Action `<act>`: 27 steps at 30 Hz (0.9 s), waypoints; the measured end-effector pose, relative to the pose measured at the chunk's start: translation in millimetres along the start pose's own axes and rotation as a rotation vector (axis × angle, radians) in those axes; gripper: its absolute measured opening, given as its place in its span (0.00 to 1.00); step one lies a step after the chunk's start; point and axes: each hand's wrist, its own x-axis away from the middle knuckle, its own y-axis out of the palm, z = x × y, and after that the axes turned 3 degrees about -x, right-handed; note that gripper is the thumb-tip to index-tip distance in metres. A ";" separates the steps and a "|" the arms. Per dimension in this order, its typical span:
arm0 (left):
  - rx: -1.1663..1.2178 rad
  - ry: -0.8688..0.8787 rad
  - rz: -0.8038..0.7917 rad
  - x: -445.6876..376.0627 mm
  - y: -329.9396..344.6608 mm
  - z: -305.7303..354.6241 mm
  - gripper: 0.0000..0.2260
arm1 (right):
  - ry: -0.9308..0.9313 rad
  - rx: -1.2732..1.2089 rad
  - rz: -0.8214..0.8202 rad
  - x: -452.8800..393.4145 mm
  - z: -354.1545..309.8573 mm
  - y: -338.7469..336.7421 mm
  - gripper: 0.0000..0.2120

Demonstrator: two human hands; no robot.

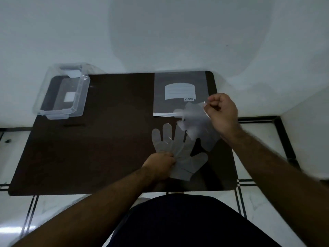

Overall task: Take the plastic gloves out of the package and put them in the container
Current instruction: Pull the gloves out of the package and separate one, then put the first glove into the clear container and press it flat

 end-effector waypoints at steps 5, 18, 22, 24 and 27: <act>0.069 -0.027 -0.098 -7.6 -19.1 -2.3 0.11 | -0.151 0.159 -0.166 -23.3 -32.3 -9.2 0.12; 1.027 0.154 0.630 -0.4 -199.9 -10.3 0.45 | -0.430 0.311 -0.645 -44.7 -162.8 -43.7 0.10; 1.108 0.361 0.600 5.1 -261.2 -16.5 0.19 | -0.521 0.303 -0.667 -42.8 -201.2 -40.0 0.10; 1.105 0.327 0.645 14.4 -272.9 -22.5 0.13 | -0.540 0.274 -0.625 -44.2 -214.0 -37.2 0.10; 1.097 0.291 0.690 32.1 -282.1 -39.9 0.13 | -0.495 0.227 -0.583 -44.3 -226.1 -30.0 0.21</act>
